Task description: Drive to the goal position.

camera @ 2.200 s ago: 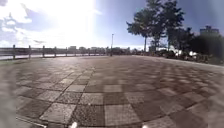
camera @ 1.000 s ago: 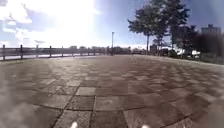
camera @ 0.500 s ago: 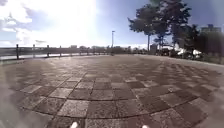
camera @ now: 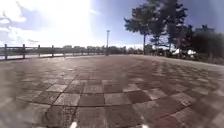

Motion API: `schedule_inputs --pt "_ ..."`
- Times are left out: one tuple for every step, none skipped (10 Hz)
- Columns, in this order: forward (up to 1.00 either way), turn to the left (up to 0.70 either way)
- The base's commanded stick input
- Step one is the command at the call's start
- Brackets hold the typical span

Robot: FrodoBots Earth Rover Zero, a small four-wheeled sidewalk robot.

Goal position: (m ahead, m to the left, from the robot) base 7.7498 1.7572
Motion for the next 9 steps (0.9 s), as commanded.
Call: schedule_inputs --pt "1.00 0.00" --pt "1.00 0.00" --pt "1.00 0.00" --pt "1.00 0.00" --pt "1.00 0.00" --pt "1.00 0.00" --pt "1.00 -0.23" --pt "1.00 -0.40" --pt "1.00 -0.40"
